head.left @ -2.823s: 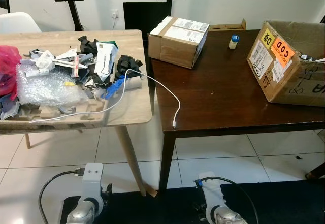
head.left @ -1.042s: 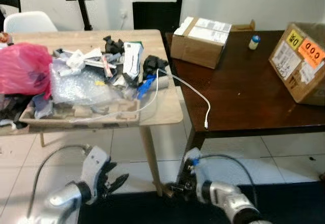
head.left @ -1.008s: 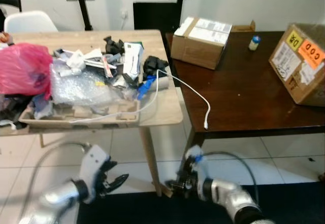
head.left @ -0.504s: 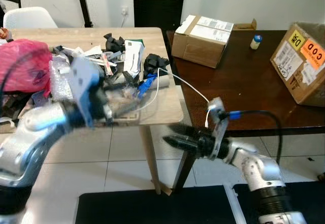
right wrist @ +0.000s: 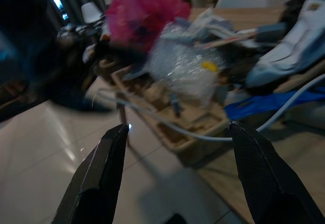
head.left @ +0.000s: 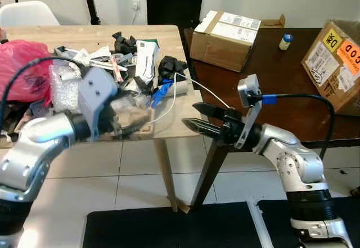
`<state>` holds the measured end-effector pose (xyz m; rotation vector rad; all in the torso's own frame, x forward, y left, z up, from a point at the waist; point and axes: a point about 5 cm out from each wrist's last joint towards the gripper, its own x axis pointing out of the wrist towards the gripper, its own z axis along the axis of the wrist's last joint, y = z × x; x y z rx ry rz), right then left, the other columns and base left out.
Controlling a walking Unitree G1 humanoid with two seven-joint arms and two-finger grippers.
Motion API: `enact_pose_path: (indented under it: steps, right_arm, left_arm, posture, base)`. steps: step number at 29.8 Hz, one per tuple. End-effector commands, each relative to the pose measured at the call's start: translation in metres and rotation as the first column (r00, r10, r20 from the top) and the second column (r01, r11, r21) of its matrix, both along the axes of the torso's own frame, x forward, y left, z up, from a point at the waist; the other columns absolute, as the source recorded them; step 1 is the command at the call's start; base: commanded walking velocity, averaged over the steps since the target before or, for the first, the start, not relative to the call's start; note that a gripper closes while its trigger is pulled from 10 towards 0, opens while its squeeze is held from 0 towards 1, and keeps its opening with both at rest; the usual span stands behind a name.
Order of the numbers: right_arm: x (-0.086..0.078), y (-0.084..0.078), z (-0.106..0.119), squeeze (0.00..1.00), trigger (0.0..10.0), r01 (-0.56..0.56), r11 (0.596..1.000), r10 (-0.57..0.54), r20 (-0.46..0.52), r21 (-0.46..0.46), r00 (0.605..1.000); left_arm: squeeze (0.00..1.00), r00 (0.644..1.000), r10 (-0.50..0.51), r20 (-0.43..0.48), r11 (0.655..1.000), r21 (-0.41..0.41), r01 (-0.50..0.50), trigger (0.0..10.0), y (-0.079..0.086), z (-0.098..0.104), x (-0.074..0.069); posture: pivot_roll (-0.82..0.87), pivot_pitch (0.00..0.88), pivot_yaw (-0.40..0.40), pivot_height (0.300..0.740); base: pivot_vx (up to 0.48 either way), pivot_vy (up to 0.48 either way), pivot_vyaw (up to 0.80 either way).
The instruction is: Picking trash to rubbish bin
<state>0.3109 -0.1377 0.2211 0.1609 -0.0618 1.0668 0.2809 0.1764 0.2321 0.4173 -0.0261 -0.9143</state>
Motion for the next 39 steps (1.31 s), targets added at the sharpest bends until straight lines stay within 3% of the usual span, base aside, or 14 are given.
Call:
enact_pose_path:
  steps: [1, 11, 17, 22, 25, 33, 35, 36, 37, 39]
  right_arm:
    - [0.006, -0.001, 0.003, 0.00, 10.0, 0.055, 0.998, -0.055, 0.000, 0.005, 0.999]
    - [-0.001, 0.005, 0.004, 0.00, 10.0, 0.044, 0.999, -0.044, 0.012, -0.017, 0.999]
    - [-0.010, 0.010, 0.002, 0.00, 10.0, -0.007, 0.999, 0.008, 0.019, -0.037, 1.000]
    - [-0.010, 0.011, -0.002, 0.00, 10.0, -0.001, 0.999, 0.002, 0.014, -0.052, 1.000]
    - [-0.008, 0.011, -0.003, 0.00, 10.0, 0.010, 0.998, -0.009, 0.015, -0.055, 1.000]
    - [-0.008, 0.010, -0.002, 0.00, 10.0, 0.021, 0.998, -0.020, 0.018, -0.059, 1.000]
    - [-0.008, 0.010, -0.003, 0.00, 10.0, 0.025, 0.998, -0.024, 0.019, -0.061, 1.000]
    - [-0.007, 0.010, -0.003, 0.00, 10.0, 0.027, 0.998, -0.026, 0.020, -0.063, 0.999]
    - [-0.007, 0.011, -0.003, 0.00, 10.0, 0.029, 0.998, -0.028, 0.021, -0.064, 0.999]
    - [-0.007, 0.011, -0.004, 0.00, 10.0, 0.034, 0.997, -0.032, 0.022, -0.064, 0.999]
  left_arm:
    - [0.00, 0.999, 0.006, -0.053, 0.994, 0.108, 0.000, 10.0, 0.006, -0.021, 0.001]
    - [0.00, 0.996, 0.082, -0.021, 0.971, 0.226, -0.076, 10.0, 0.015, -0.038, 0.017]
    - [0.00, 0.982, 0.177, 0.069, 0.961, 0.203, -0.188, 10.0, 0.016, -0.028, 0.036]
    - [0.00, 0.981, 0.183, 0.058, 0.957, 0.217, -0.191, 10.0, 0.016, -0.032, 0.039]
    - [0.00, 0.988, 0.152, 0.024, 0.944, 0.294, -0.153, 10.0, 0.017, -0.044, 0.038]
    - [0.00, 0.989, 0.149, 0.015, 0.946, 0.290, -0.147, 10.0, 0.014, -0.047, 0.042]
    - [0.00, 0.985, 0.168, 0.030, 0.939, 0.299, -0.170, 8.0, 0.016, -0.047, 0.045]
    - [0.00, 0.983, 0.178, 0.034, 0.937, 0.298, -0.180, 5.2, 0.017, -0.047, 0.046]
    - [0.00, 0.983, 0.183, 0.036, 0.937, 0.298, -0.185, 5.2, 0.017, -0.047, 0.047]
    - [0.00, 0.979, 0.194, 0.065, 0.929, 0.310, -0.204, 0.0, 0.019, -0.045, 0.050]
  posture:
    - [0.02, 0.079, -0.020, 0.740]
    - [0.01, 0.082, -0.011, 0.740]
    - [0.00, 0.091, -0.007, 0.740]
    - [0.00, 0.091, -0.006, 0.740]
    - [-0.01, 0.084, -0.001, 0.740]
    - [0.00, 0.083, -0.001, 0.740]
    - [-0.01, 0.086, 0.001, 0.740]
    - [-0.01, 0.086, 0.001, 0.740]
    - [-0.01, 0.086, 0.001, 0.740]
    - [0.00, 0.087, 0.002, 0.740]
  base:
    - [0.000, 0.000, 0.00]
    - [0.000, 0.000, 0.00]
    - [0.000, 0.000, 0.00]
    - [0.000, 0.000, 0.00]
    - [0.000, 0.000, 0.00]
    - [0.000, 0.000, 0.00]
    - [0.000, 0.000, 0.00]
    - [0.000, 0.000, 0.00]
    - [0.000, 0.000, 0.00]
    - [0.000, 0.000, 0.00]
